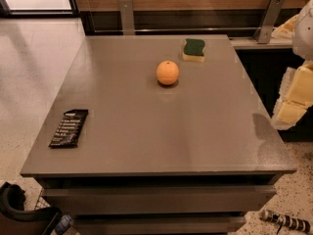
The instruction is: Move sponge near rxbar chocolate
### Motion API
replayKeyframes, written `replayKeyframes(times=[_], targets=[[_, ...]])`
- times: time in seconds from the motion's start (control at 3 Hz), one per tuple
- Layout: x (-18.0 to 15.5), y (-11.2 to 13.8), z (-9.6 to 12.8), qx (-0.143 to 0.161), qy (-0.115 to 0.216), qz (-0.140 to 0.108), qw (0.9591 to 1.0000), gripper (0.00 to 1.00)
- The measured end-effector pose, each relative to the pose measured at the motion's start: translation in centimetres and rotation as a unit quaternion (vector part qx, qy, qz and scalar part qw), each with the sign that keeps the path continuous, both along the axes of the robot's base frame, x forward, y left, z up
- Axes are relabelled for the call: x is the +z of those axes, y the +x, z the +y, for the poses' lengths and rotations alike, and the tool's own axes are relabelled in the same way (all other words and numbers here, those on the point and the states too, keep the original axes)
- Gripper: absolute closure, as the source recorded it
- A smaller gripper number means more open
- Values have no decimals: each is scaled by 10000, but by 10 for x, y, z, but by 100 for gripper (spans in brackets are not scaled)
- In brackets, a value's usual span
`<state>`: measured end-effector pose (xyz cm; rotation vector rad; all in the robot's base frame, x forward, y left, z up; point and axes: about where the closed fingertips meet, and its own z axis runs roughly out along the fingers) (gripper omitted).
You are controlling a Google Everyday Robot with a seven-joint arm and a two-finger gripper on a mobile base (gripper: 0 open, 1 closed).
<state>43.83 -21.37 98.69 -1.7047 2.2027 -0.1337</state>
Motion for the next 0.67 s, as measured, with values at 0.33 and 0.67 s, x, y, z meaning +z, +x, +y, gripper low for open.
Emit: replayKeyframes(times=[0.33, 0.67], targets=[[0, 0, 0, 0, 0, 0, 10000, 0], [-1, 20, -17, -155, 165, -264, 9994, 0]])
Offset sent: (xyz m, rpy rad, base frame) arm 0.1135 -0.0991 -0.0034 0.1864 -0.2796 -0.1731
